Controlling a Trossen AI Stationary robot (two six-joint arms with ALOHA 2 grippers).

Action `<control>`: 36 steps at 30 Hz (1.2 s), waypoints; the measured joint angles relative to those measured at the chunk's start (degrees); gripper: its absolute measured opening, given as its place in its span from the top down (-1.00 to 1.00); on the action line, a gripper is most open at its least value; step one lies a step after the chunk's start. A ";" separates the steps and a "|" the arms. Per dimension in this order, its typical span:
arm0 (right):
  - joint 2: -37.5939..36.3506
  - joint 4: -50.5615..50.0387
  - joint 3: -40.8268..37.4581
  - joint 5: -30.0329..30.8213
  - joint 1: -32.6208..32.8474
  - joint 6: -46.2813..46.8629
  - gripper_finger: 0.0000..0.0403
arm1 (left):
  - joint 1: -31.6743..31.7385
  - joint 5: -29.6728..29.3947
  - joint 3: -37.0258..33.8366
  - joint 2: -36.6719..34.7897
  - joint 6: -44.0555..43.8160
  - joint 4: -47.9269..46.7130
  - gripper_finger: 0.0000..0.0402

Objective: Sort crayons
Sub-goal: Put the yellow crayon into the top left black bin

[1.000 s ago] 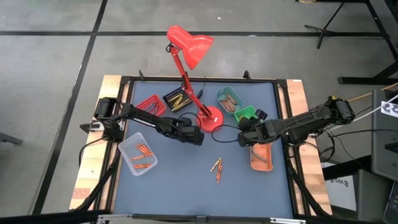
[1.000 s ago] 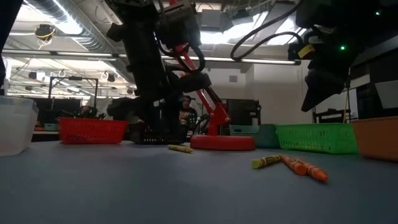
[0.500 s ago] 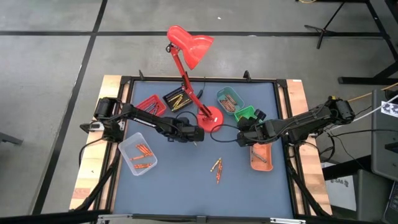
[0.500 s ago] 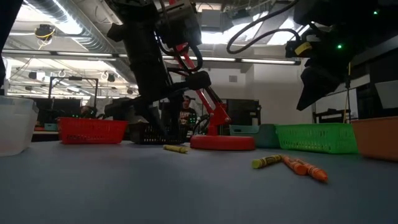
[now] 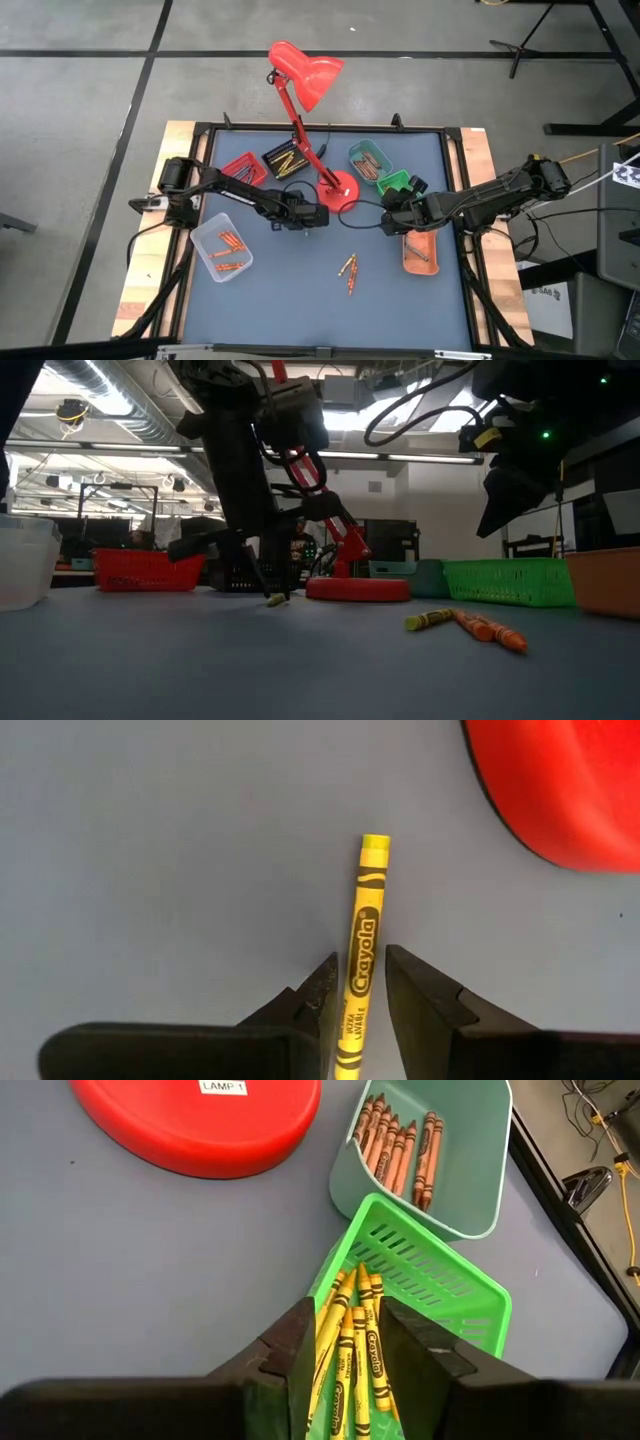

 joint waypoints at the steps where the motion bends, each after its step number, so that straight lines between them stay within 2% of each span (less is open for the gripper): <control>1: 0.00 0.02 0.00 0.00 0.00 0.00 0.45 | 0.08 0.00 0.00 0.00 0.80 0.00 0.64; 8: 0.00 0.06 0.00 -0.01 0.00 -0.01 0.45 | 0.41 0.92 0.00 0.00 6.48 -1.22 0.67; 16: 0.00 0.28 0.00 -0.02 0.00 0.00 0.45 | 0.41 -1.42 -0.07 0.07 12.89 -1.95 0.97; 27: 0.00 0.65 0.00 -0.02 0.00 -0.02 0.45 | 1.70 -4.95 -0.25 -1.29 24.53 -3.61 0.99; 36: 0.00 0.85 0.00 -0.02 0.00 -0.02 0.45 | 5.96 -7.71 -0.35 -8.76 32.52 -7.71 0.99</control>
